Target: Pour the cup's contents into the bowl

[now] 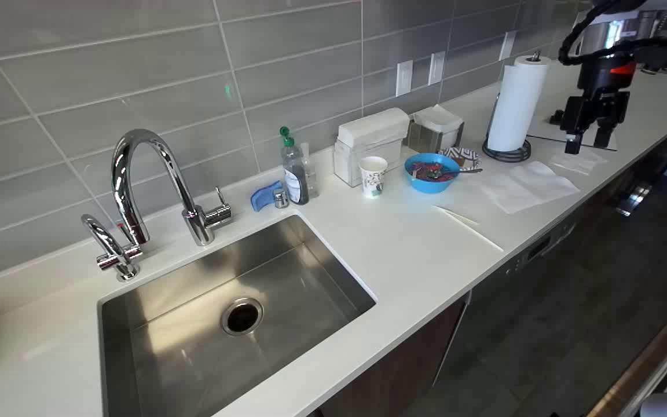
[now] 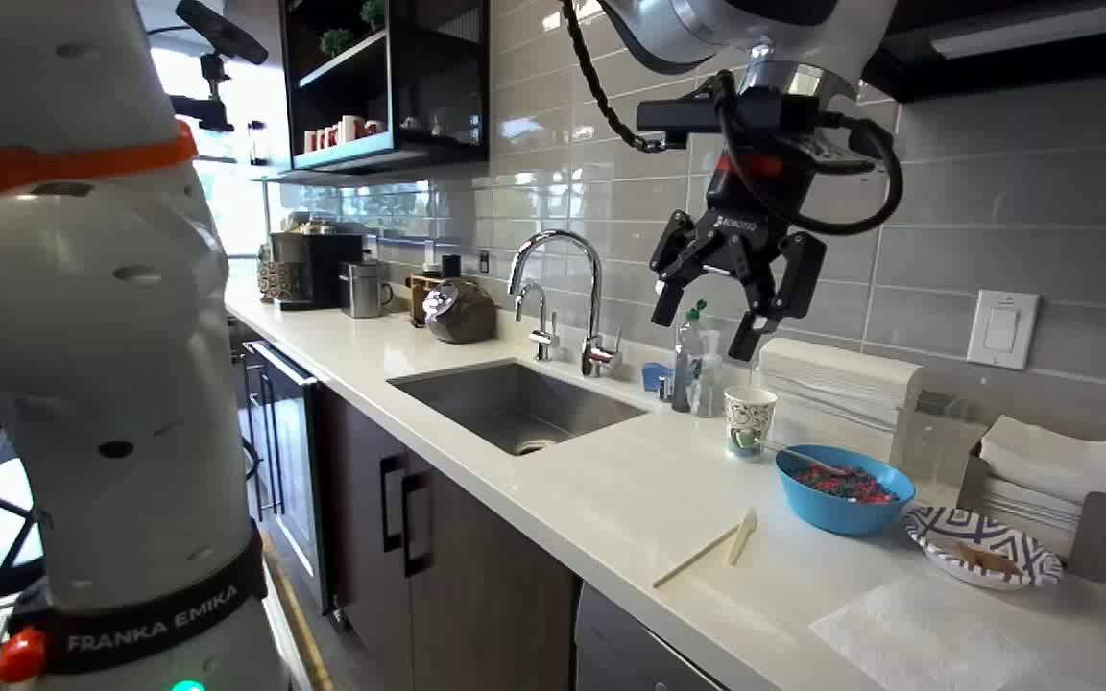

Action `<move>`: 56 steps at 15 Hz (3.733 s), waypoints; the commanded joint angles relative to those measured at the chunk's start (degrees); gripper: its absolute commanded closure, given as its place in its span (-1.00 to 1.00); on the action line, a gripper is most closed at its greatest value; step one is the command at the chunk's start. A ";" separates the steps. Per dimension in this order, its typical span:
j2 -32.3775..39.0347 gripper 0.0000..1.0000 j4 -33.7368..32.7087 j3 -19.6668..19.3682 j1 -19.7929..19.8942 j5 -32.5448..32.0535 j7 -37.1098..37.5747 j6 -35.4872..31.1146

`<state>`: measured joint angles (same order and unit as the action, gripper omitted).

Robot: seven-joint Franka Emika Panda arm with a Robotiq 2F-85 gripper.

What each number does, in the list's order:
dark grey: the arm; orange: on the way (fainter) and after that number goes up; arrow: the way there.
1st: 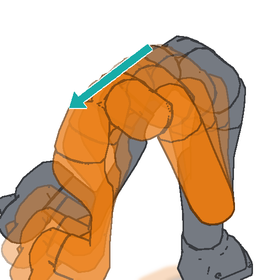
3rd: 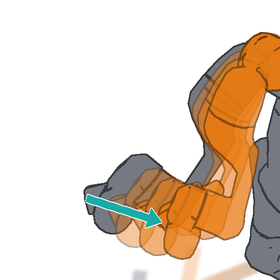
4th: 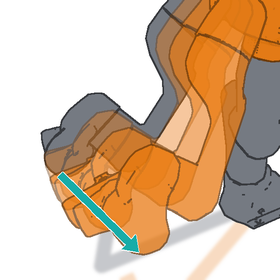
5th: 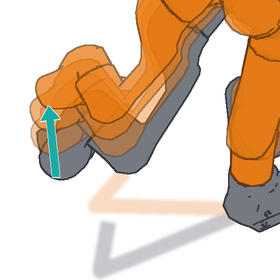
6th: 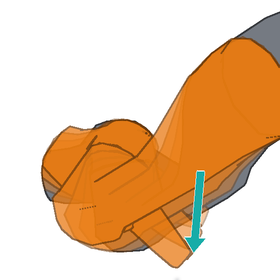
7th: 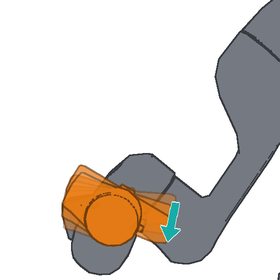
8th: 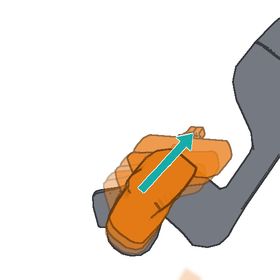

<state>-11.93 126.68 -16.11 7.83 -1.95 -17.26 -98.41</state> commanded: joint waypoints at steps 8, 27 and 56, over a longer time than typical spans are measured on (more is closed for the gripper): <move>0.09 -1.00 -0.08 0.94 1.01 0.18 -0.18 0.07; 25.85 -1.00 -19.08 15.84 -8.12 2.08 41.16 -18.87; 55.60 -1.00 -49.45 11.77 -15.10 2.47 49.54 -32.35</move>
<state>39.67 82.01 -2.66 -5.79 1.01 30.71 -129.79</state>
